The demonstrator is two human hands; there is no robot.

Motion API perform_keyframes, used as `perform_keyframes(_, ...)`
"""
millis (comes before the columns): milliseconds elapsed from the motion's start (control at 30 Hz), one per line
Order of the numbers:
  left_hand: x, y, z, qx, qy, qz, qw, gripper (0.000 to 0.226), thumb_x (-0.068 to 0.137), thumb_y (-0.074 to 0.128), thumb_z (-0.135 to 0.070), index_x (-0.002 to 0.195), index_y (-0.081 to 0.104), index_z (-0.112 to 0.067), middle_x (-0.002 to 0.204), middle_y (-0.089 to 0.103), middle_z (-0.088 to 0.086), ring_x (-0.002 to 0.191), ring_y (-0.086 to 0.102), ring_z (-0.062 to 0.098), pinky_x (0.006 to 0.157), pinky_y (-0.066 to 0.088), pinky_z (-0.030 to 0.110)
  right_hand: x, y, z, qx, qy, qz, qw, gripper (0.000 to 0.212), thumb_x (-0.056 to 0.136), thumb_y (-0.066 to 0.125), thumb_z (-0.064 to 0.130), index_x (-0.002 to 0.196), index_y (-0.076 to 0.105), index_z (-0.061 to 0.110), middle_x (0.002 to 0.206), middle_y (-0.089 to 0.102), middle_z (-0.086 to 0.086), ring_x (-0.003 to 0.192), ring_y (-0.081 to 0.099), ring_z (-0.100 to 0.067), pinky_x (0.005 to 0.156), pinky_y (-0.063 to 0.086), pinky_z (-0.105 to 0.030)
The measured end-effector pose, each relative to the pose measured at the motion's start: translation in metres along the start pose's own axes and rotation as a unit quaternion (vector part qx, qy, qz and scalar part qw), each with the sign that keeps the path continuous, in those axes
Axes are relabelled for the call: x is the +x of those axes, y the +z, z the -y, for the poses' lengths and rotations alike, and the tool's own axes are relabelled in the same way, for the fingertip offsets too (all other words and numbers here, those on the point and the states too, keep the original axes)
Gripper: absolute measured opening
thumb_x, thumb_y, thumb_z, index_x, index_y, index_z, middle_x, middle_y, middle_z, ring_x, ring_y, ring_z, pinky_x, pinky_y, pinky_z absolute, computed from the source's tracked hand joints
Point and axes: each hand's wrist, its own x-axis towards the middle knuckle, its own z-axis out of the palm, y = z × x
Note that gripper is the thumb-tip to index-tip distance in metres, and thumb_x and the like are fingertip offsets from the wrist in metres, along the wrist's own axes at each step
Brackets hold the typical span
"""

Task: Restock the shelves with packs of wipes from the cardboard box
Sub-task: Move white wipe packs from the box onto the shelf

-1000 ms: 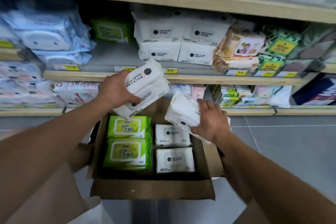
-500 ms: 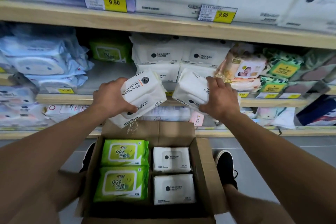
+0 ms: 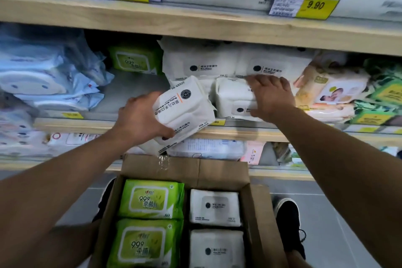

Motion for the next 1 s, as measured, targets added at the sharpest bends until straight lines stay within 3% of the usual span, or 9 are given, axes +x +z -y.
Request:
perform_keyframes(167,0.004,0.008,0.001,0.019,0.002,0.004,1.000,0.101,0.025,0.072,-0.056,0.121,0.048,-0.038,0.103,0.064,-0.004,0.097,0.057,0.026,0.084,0.050,0.044,-0.005,0.004,-0.010,-0.021,-0.034,-0.056,0.998,0.095,0.066,0.079,0.028,0.147,0.028,0.026,0.145,0.038,-0.002,0.132,0.031,-0.031,0.113,0.019,-0.047)
perform_keyframes(367,0.005,0.011,-0.004,0.006,-0.012,0.003,1.000,0.098,0.027,0.074,-0.055,0.120,0.048,-0.039,0.106,0.064,-0.005,0.102,0.055,0.026,0.089,0.048,0.045,-0.020,0.037,-0.016,-0.001,-0.008,-0.130,0.992,0.094,0.066,0.079,0.023,0.146,0.029,0.019,0.140,0.041,-0.008,0.129,0.032,-0.036,0.114,0.017,-0.055)
perform_keyframes(600,0.015,0.011,-0.015,0.007,-0.002,0.001,1.000,0.100,0.024,0.070,-0.060,0.119,0.046,-0.041,0.106,0.063,-0.006,0.104,0.054,0.026,0.089,0.047,0.046,-0.006,0.044,-0.029,0.032,0.024,-0.037,0.999,0.094,0.072,0.077,0.031,0.149,0.023,0.027,0.147,0.035,-0.004,0.136,0.028,-0.030,0.115,0.018,-0.051)
perform_keyframes(833,0.020,0.008,-0.026,0.040,0.027,-0.021,0.999,0.098,0.035,0.082,-0.048,0.126,0.046,-0.038,0.111,0.062,0.000,0.108,0.049,0.030,0.092,0.043,0.045,-0.015,0.049,-0.019,0.053,0.066,-0.052,0.995,0.093,0.078,0.072,0.023,0.150,0.012,0.028,0.155,0.020,-0.001,0.145,0.010,-0.026,0.119,0.009,-0.049)
perform_keyframes(1000,0.037,0.002,-0.052,0.154,0.062,-0.040,0.985,0.092,0.045,0.084,-0.046,0.128,0.046,-0.035,0.114,0.060,0.004,0.111,0.045,0.031,0.085,0.033,0.040,-0.039,0.048,-0.003,0.078,0.094,-0.077,0.989,0.096,0.075,0.074,0.028,0.150,0.012,0.026,0.158,0.013,-0.004,0.146,0.007,-0.030,0.119,0.005,-0.047)
